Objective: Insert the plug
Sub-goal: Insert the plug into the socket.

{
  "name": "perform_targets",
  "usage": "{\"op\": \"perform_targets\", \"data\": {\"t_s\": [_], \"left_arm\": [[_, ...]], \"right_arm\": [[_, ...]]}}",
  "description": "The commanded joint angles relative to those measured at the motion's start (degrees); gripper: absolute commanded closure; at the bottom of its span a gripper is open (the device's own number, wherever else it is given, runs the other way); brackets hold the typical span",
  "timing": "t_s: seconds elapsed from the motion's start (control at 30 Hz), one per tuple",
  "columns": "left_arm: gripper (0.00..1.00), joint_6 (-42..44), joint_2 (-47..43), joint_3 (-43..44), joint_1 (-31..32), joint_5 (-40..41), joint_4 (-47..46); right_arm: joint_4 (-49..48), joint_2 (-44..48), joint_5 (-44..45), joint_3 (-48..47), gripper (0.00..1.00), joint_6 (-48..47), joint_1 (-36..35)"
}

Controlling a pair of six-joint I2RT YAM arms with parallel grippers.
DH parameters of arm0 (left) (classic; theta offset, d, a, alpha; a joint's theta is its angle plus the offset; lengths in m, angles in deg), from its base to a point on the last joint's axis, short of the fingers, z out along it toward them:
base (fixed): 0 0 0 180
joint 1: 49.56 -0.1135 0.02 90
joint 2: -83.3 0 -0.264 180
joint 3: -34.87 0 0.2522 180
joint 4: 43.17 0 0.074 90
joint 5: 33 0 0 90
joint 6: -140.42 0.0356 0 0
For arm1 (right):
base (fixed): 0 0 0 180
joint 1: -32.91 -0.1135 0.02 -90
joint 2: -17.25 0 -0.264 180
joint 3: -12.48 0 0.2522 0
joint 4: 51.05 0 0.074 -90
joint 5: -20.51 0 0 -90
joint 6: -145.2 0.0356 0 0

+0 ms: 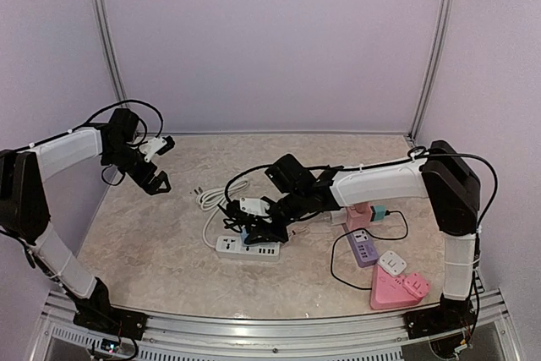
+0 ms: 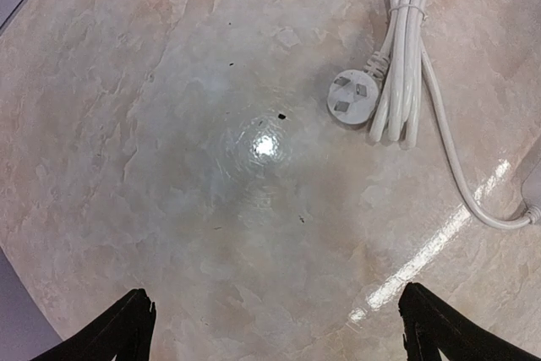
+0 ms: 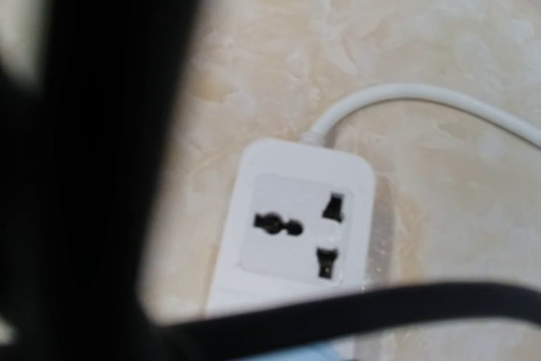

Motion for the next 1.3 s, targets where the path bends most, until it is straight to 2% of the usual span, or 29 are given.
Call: {"op": "perform_targets", "data": {"t_s": [0.0, 0.37, 0.63, 0.87, 1.27], "left_arm": [[0.01, 0.52, 0.11, -0.59, 0.24, -0.26, 0.65], [0.01, 0.83, 0.26, -0.65, 0.24, -0.31, 0.84], [0.01, 1.05, 0.55, -0.74, 0.24, -0.46, 0.75], [0.01, 1.13, 0.63, -0.7, 0.24, -0.15, 0.83], [0.01, 1.09, 1.62, -0.32, 0.33, 0.2, 1.06]], "right_arm": [[0.05, -1.82, 2.52, 0.56, 1.0, 0.49, -0.24], [-1.53, -3.42, 2.07, 0.04, 1.0, 0.12, -0.04], [-0.28, -2.39, 2.96, 4.72, 1.0, 0.03, -0.1], [2.04, -5.8, 7.01, 6.25, 1.0, -0.85, -0.39], [4.34, -6.4, 14.79, 4.95, 1.0, 4.16, -1.23]]}}
